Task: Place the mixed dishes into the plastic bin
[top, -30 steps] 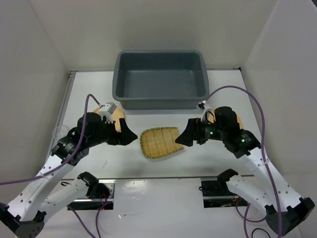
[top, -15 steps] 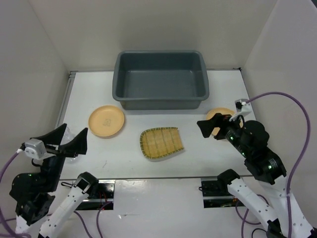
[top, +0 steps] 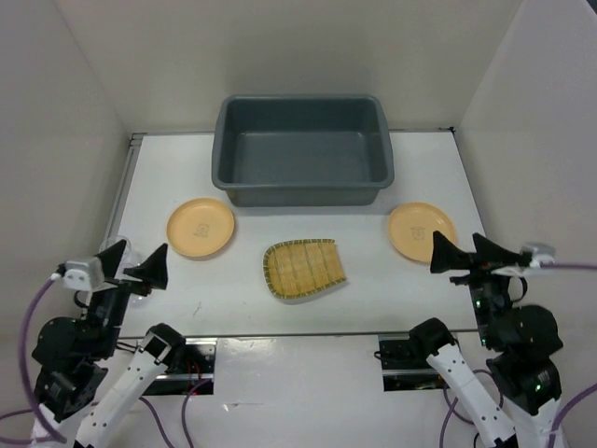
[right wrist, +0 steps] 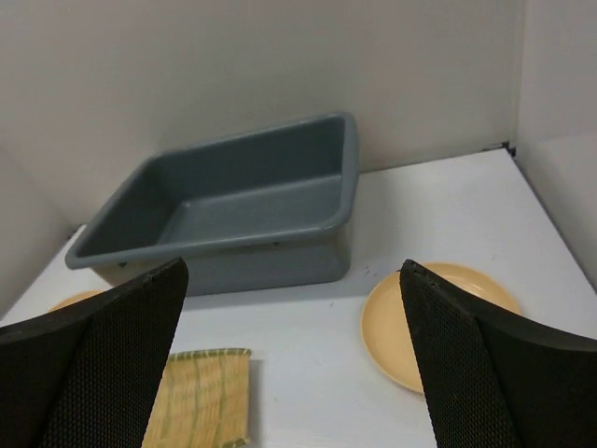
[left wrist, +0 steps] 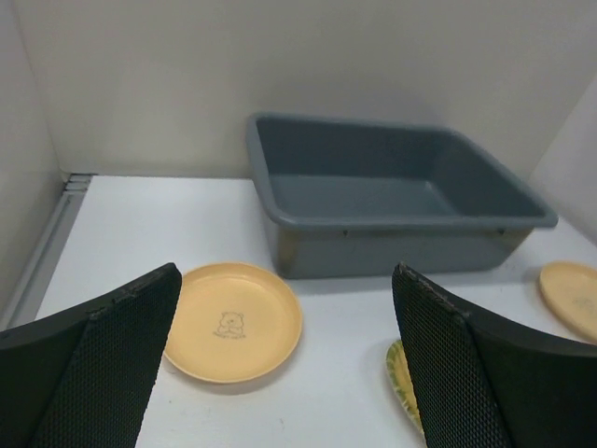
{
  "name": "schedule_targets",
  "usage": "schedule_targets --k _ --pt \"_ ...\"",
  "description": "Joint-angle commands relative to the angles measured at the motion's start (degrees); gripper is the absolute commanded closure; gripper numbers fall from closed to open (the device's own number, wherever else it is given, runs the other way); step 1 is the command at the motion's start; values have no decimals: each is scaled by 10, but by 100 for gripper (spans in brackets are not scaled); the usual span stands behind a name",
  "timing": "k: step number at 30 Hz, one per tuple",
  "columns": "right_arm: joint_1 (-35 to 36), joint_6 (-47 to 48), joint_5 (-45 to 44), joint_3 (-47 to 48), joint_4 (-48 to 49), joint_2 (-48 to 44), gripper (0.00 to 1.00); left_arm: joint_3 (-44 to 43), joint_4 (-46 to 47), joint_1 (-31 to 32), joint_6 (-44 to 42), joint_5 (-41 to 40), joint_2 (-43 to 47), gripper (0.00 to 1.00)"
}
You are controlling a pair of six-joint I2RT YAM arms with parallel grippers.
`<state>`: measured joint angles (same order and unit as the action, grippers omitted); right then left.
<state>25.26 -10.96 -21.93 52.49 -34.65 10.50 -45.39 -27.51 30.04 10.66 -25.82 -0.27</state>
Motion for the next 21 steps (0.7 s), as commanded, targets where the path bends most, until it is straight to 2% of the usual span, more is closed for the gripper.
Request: schedule_targets --k 1,2,3,5,6,9,11,12,16,17,18,20,21 --pt "10 36 -41 -96 98 -139 2 65 46 -3 -71 76 69 0" --pt "20 -18 -102 -96 51 -131 2 78 57 -3 -70 84 69 0" --pt "20 -42 -120 -96 57 -123 2 92 85 -3 -53 69 69 0" --pt "11 0 -101 -102 79 -133 2 134 114 -3 -56 70 69 0" --pt "4 38 -74 -108 100 -133 2 156 165 -3 -101 91 69 0" --pt "4 38 -60 -138 123 -134 2 235 228 -3 -189 135 69 0" --pt "4 38 -54 -168 123 -134 2 274 240 -3 -170 73 69 0" --pt "4 49 -42 -168 134 -129 2 317 240 -3 -131 50 69 0" --pt "4 38 -30 -197 156 -129 2 408 237 -3 -104 -6 69 0" --pt "4 38 -30 -203 156 -129 2 423 229 -3 -90 -19 69 0" --pt "4 38 -30 -210 162 -129 2 440 238 -3 -43 -72 69 0" --pt "4 38 -30 -216 172 -129 2 446 246 -3 -48 -96 69 0" --pt "4 38 -35 -216 179 -129 2 446 246 -3 -33 -138 69 0"
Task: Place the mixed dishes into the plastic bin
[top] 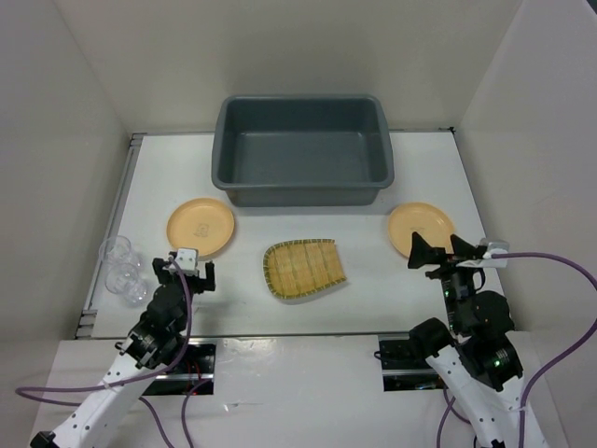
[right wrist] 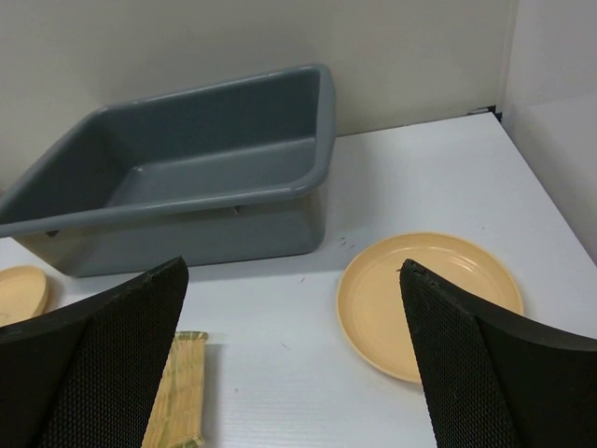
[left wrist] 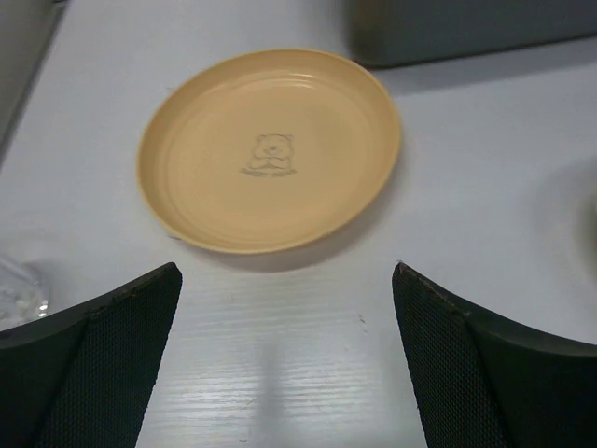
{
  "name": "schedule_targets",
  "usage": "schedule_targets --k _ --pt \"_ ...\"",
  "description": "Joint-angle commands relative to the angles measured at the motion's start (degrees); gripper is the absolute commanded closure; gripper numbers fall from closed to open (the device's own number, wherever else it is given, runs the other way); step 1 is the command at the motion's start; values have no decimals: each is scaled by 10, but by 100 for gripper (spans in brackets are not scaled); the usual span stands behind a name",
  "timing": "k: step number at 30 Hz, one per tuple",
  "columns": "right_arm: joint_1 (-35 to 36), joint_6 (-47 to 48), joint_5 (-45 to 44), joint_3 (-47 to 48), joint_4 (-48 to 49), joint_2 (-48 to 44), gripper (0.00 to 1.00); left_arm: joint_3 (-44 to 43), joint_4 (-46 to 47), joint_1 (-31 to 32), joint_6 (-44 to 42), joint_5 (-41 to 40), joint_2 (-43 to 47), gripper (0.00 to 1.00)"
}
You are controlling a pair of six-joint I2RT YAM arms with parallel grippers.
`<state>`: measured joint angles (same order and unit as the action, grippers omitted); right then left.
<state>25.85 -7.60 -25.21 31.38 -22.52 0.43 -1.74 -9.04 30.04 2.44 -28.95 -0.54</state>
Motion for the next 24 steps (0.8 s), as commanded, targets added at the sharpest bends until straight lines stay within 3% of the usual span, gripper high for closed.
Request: schedule_targets --k 1,3,7,10,11,14,18,19,21,22,24 --pt "-2 4 -3 -10 58 -28 2 9 50 -3 38 -118 71 0" --pt "-2 4 -16 -10 58 -28 2 9 50 -3 -3 -118 71 0" --pt "-2 -15 -50 -10 58 -28 2 9 43 -3 20 -89 71 0" --pt "-2 -125 -103 -29 25 -28 2 15 35 -3 21 -43 71 0" --pt "-2 -160 -103 -43 17 -28 2 15 35 -3 16 -43 71 0" --pt "-2 -116 -42 -71 47 -33 2 15 35 -3 16 -43 71 0" --pt "-2 -37 -33 -98 92 -33 2 3 22 -3 -82 99 71 0" --pt "-2 -17 -21 -105 103 -33 2 -7 7 -3 -160 233 71 0" --pt "-2 51 15 -111 108 -33 2 -26 -44 -3 -216 331 71 0" --pt "-2 77 38 -111 108 -33 2 -20 -61 -3 -256 453 71 0" --pt "-2 86 61 -111 103 -33 2 0 -31 -3 -256 472 71 0"
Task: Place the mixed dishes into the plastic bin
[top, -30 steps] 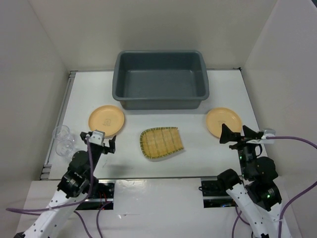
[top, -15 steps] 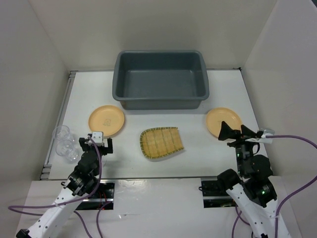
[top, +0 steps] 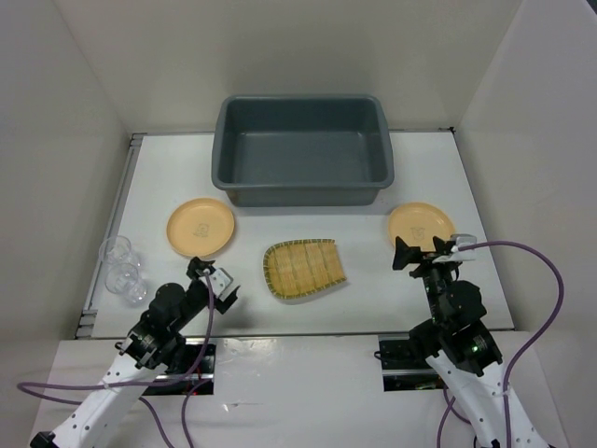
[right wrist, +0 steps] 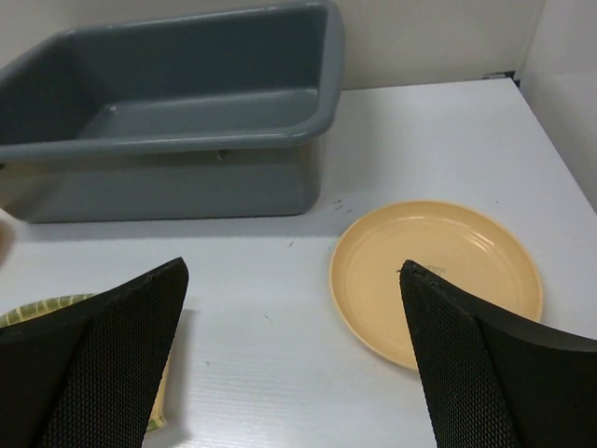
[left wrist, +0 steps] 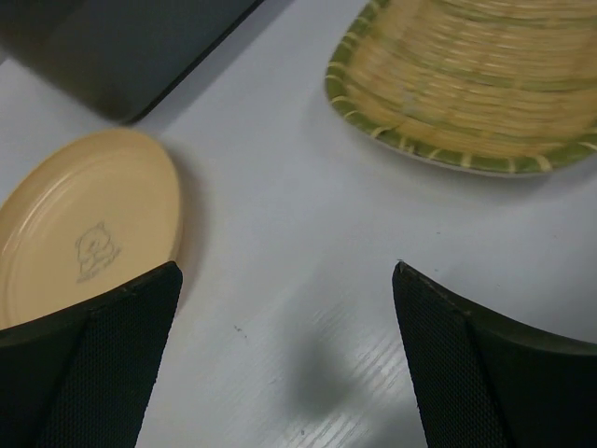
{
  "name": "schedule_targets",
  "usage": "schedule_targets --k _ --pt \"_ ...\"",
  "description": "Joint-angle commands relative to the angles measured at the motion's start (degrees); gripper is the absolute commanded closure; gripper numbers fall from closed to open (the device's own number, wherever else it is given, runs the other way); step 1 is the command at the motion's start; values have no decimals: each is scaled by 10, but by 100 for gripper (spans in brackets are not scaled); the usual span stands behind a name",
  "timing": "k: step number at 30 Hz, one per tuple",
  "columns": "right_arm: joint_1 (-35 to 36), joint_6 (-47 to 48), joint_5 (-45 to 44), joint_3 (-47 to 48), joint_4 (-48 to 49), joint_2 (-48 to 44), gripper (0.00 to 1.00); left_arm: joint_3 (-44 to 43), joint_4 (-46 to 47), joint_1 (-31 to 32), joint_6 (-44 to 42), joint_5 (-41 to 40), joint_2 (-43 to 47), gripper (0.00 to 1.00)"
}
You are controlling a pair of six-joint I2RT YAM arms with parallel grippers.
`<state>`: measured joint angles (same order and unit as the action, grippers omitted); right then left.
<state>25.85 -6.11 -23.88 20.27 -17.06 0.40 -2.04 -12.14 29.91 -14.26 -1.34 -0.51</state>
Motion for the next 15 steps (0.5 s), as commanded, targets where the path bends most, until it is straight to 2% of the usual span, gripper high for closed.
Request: schedule_targets --k 1,2,6,7,10,15 --pt "-2 71 48 -6 48 -33 2 3 8 -2 -74 176 71 0" --pt "-2 71 43 -6 48 -33 2 3 8 -2 -68 141 71 0" --pt "-2 71 15 -6 48 -33 2 -16 -7 -2 -47 85 71 0" --pt "-2 71 7 -6 48 -33 2 -22 -7 -2 -41 27 71 0" --pt "-2 83 -14 -6 43 -33 2 -22 0 -2 -28 -69 71 0" --pt "-2 140 66 -12 33 -33 2 -16 7 -2 -16 -84 71 0"
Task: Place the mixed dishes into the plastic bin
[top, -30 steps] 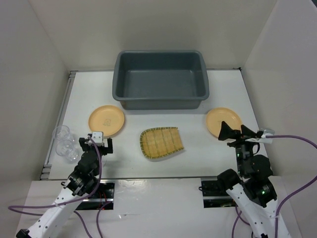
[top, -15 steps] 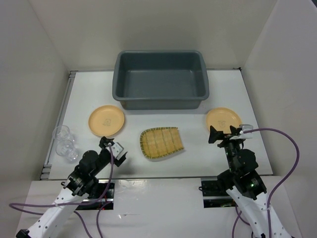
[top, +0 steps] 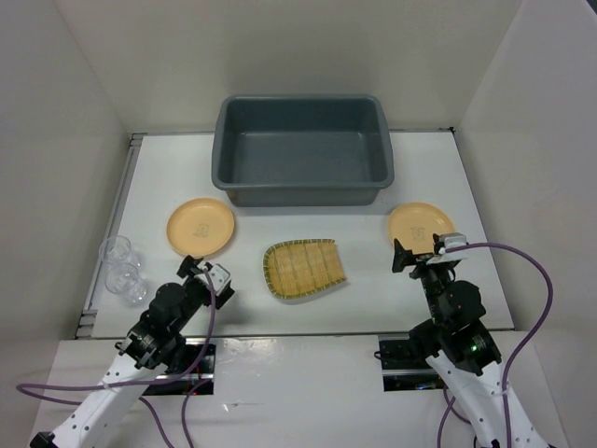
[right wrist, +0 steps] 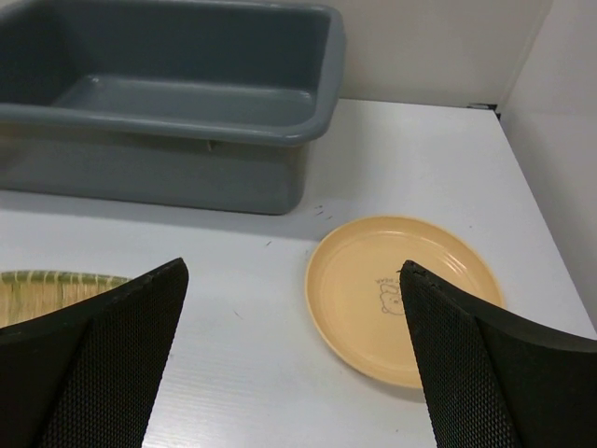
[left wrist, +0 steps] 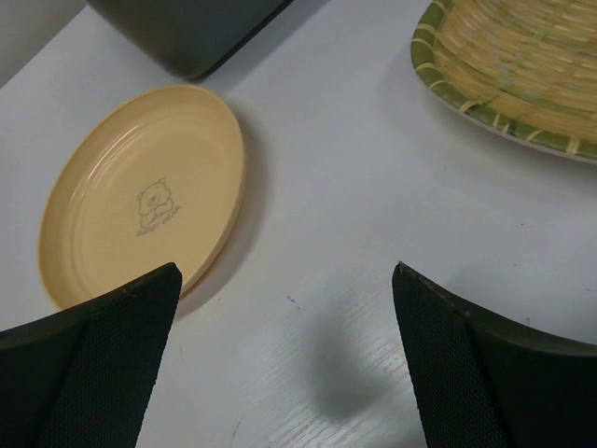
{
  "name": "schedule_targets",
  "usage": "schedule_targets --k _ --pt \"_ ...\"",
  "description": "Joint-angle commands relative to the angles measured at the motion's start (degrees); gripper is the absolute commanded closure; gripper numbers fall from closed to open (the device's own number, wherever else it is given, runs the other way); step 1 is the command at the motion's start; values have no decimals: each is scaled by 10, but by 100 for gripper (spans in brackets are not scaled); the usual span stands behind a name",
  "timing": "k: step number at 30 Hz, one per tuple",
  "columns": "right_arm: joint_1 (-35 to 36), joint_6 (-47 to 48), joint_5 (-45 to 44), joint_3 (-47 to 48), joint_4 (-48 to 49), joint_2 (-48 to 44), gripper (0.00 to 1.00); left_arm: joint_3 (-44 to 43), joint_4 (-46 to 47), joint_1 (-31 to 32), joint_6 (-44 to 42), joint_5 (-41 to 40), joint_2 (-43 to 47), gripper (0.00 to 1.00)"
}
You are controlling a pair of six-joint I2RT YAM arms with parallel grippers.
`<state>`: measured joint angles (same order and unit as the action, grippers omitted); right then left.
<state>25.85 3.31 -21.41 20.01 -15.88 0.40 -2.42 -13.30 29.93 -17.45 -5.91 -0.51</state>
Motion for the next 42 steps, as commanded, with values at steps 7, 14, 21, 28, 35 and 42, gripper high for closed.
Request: schedule_targets --k 7,14,21,28,35,42 --pt "-2 57 59 -9 16 -33 2 -35 12 -2 15 -52 71 0" --pt "-2 57 72 -15 16 -33 2 -56 5 -2 13 -35 71 0" --pt "-2 64 90 -15 16 -33 2 -15 78 -2 198 -202 71 0" --pt "-2 69 96 -15 16 -33 2 -5 47 -2 410 -374 76 0" --pt "-2 74 109 -15 16 -33 2 -3 68 -2 246 -358 76 0" --pt "-2 74 114 -15 16 -33 2 11 80 -2 188 -275 76 0"
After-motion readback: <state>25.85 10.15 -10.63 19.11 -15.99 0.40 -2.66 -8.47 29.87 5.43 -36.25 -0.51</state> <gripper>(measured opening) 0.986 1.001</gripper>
